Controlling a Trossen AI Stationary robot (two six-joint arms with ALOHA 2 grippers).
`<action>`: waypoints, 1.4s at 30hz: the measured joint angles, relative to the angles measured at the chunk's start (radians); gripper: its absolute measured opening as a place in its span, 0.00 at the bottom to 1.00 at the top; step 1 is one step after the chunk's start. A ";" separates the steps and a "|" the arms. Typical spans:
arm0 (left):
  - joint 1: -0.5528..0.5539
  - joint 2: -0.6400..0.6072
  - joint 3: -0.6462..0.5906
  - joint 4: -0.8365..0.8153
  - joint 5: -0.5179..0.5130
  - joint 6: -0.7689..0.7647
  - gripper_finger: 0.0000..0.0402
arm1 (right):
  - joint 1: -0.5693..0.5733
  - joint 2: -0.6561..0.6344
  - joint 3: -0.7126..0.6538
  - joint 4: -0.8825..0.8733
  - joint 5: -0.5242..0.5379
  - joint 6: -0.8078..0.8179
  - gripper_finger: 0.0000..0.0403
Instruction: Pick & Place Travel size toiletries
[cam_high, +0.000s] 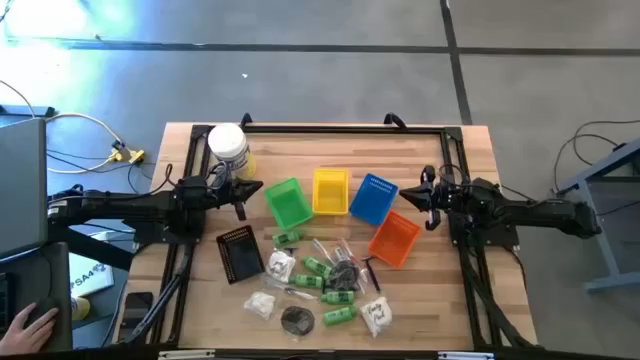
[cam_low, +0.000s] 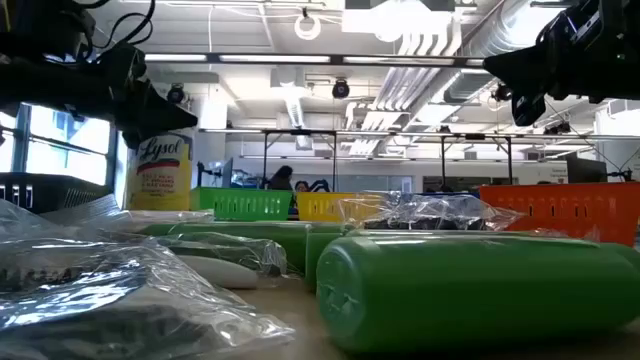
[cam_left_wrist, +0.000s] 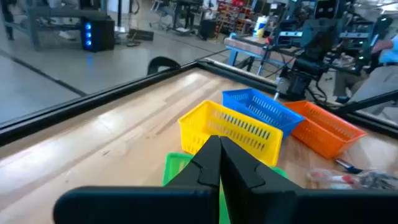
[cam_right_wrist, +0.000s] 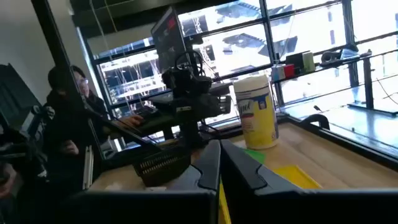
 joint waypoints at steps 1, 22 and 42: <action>0.000 0.000 0.000 0.000 -0.011 0.007 0.00 | 0.000 0.000 0.000 -0.004 0.001 0.000 0.01; 0.000 -0.306 0.117 -0.454 0.146 0.475 0.00 | 0.000 -0.015 0.000 -0.084 -0.064 -0.138 0.01; 0.000 -0.439 0.003 -0.446 0.298 0.375 0.00 | 0.000 -0.015 0.000 -0.080 -0.138 -0.047 0.01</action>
